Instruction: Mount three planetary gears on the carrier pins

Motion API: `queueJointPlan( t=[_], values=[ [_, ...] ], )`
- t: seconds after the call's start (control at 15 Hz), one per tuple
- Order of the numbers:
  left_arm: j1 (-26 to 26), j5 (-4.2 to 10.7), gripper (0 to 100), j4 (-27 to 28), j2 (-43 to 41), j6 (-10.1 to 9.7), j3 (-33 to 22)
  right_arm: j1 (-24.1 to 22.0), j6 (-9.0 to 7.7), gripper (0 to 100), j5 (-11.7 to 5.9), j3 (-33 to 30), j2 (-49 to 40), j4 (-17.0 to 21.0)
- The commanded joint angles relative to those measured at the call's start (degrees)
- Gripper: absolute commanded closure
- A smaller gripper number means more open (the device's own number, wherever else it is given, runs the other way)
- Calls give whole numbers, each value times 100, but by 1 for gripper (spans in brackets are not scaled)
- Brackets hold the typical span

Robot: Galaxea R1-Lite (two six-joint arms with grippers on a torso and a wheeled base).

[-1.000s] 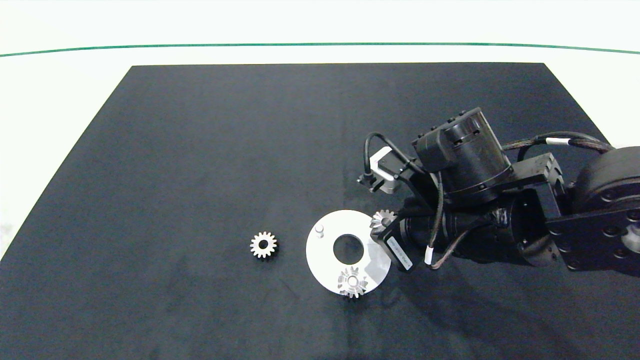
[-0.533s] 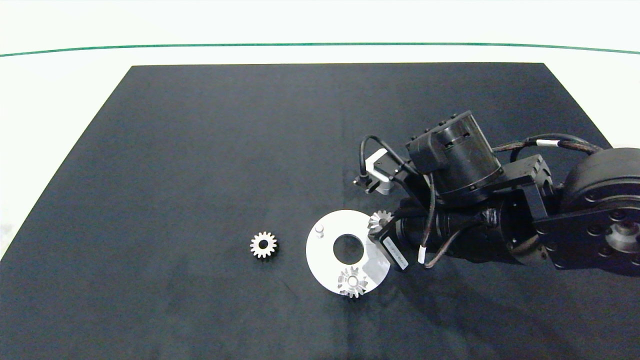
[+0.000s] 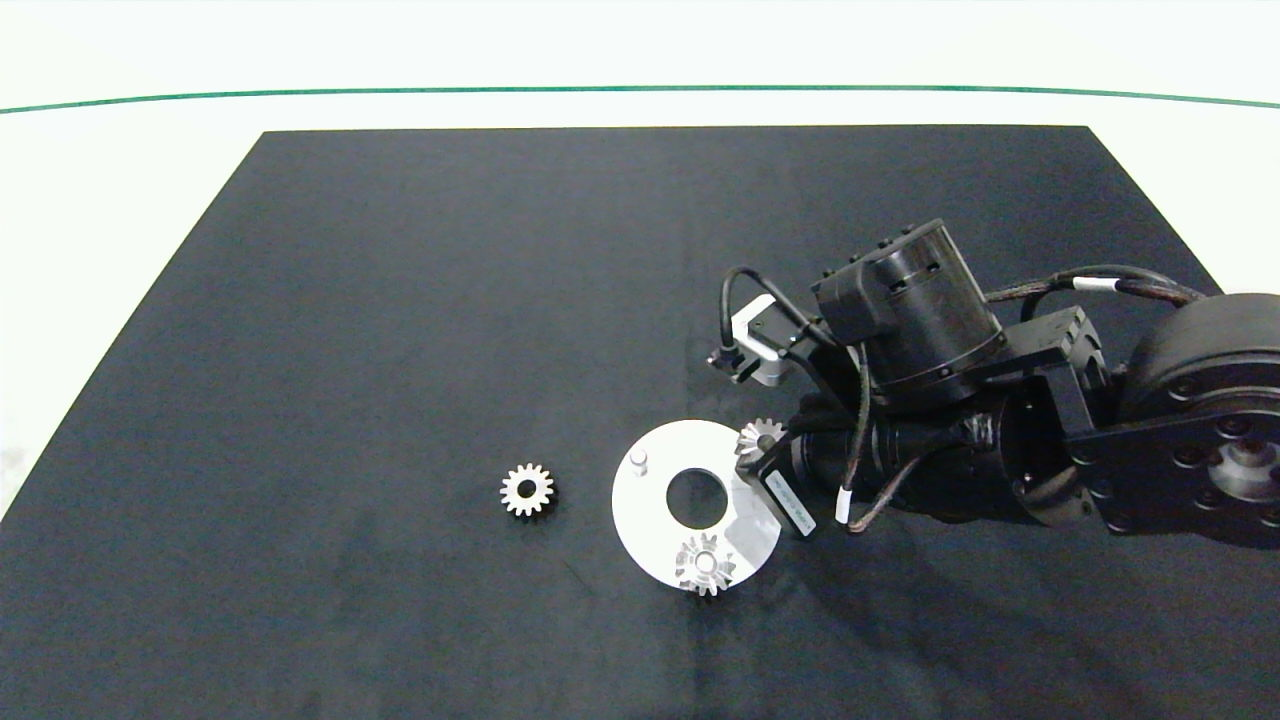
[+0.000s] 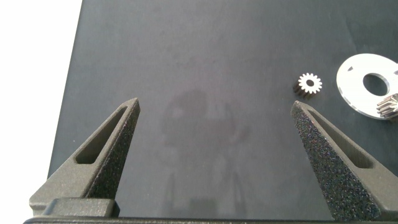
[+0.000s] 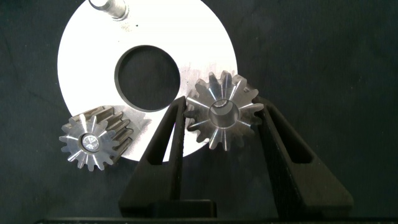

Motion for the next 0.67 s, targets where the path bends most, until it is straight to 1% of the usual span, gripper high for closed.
queueJointPlan(
  t=[0.07,0.67],
  values=[
    [-1,-2,0,8,-4,-2,-2,1,-8,100,-11,0,20,10],
    [-1,-2,0,8,-4,-2,-2,-16,1,100,-2,-26,38,10]
  ],
)
